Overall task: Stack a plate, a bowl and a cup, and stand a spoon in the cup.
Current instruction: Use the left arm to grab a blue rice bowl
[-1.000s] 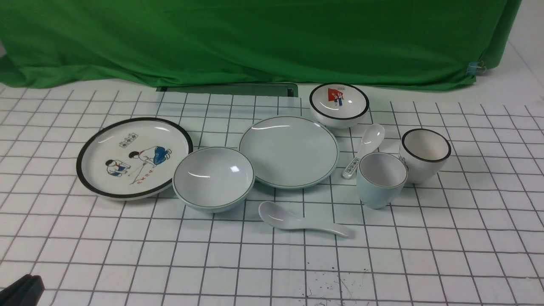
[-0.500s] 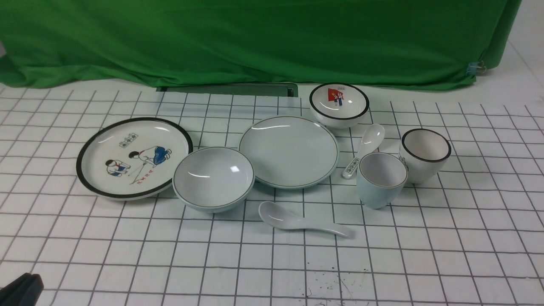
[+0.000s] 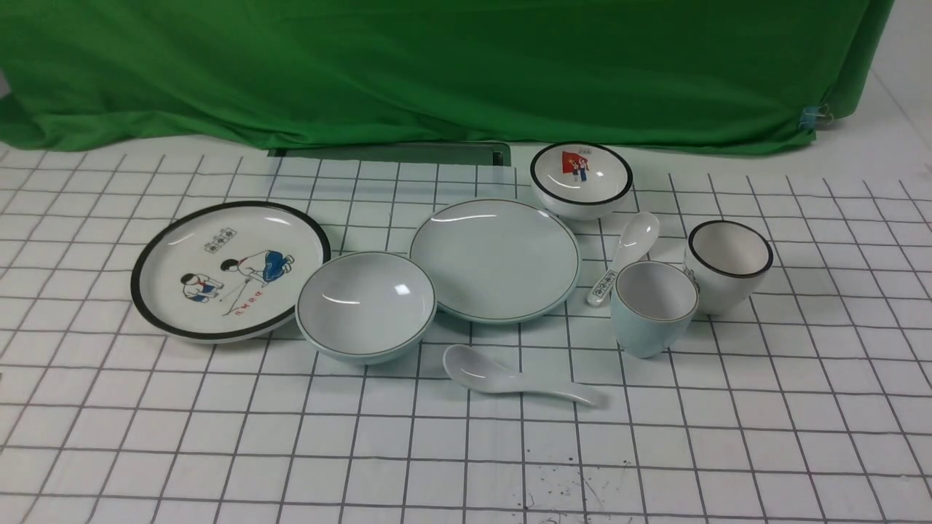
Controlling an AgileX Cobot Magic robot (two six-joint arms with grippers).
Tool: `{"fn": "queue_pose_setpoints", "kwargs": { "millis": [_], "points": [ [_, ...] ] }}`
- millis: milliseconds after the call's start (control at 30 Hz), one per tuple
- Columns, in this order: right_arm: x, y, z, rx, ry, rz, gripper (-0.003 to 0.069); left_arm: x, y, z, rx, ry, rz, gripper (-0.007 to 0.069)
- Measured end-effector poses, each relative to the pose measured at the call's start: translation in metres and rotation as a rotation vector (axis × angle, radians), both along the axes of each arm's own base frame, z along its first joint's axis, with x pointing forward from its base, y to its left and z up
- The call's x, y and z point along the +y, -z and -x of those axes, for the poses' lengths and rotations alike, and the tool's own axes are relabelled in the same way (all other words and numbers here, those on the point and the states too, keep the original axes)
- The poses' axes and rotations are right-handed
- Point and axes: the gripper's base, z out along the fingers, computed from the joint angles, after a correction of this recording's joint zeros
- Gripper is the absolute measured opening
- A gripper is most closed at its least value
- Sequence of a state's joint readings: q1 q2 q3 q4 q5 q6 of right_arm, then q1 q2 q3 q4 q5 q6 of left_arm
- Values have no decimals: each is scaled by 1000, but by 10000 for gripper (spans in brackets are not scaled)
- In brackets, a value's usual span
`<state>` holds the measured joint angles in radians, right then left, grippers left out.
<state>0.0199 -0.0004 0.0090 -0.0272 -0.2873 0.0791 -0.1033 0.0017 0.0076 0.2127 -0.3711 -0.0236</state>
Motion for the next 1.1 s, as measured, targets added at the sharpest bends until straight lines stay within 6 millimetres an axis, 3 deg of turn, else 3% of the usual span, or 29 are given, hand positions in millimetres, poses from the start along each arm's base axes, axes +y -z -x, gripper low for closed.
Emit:
{"fn": "queue_pose_setpoints", "kwargs": {
  "millis": [100,233,333,367,400,433,467,500,567,600,633,667,700,833,967,1100],
  "points": [
    [2,-16,7,-186,-72,-121,237,-2,-15,10,-190,52,41,-30],
    [3,-23,10,-264,-114,-171,230,1,-25,17,-288,122,192,-30],
    [3,-24,8,-250,-115,-177,189,3,-43,17,-262,136,248,-30],
    [3,-33,6,-217,-101,-165,125,4,-66,15,-202,119,258,-30],
    [3,-35,6,-218,-100,-162,106,4,-69,14,-192,117,260,-30],
    [2,-50,3,-190,-78,-130,46,4,-99,6,-110,87,253,-30],
    [2,-63,0,-166,-57,-94,27,4,-114,-6,-34,58,232,-30],
    [2,-64,-1,-153,-50,-80,25,4,-117,-8,-25,55,228,-30],
    [1,-88,-12,-74,-8,0,15,1,-139,-39,81,23,190,-30],
    [1,-87,-14,-65,-8,1,15,1,-140,-42,90,21,188,-30],
    [0,-97,-28,35,16,55,14,-2,-143,-73,196,9,184,-30],
    [0,-97,-28,35,16,55,14,-2,-143,-77,211,8,186,-30],
    [0,-96,-42,149,26,84,15,-4,-139,-101,324,4,211,-30],
    [-1,-76,-74,471,35,115,15,-14,-112,-153,747,-26,255,-30],
    [3,-42,-93,884,8,121,13,-30,-83,-186,1078,-14,182,-30],
    [21,-6,-103,1206,-108,233,12,-45,-45,-223,1340,15,93,6]
  ]
}}
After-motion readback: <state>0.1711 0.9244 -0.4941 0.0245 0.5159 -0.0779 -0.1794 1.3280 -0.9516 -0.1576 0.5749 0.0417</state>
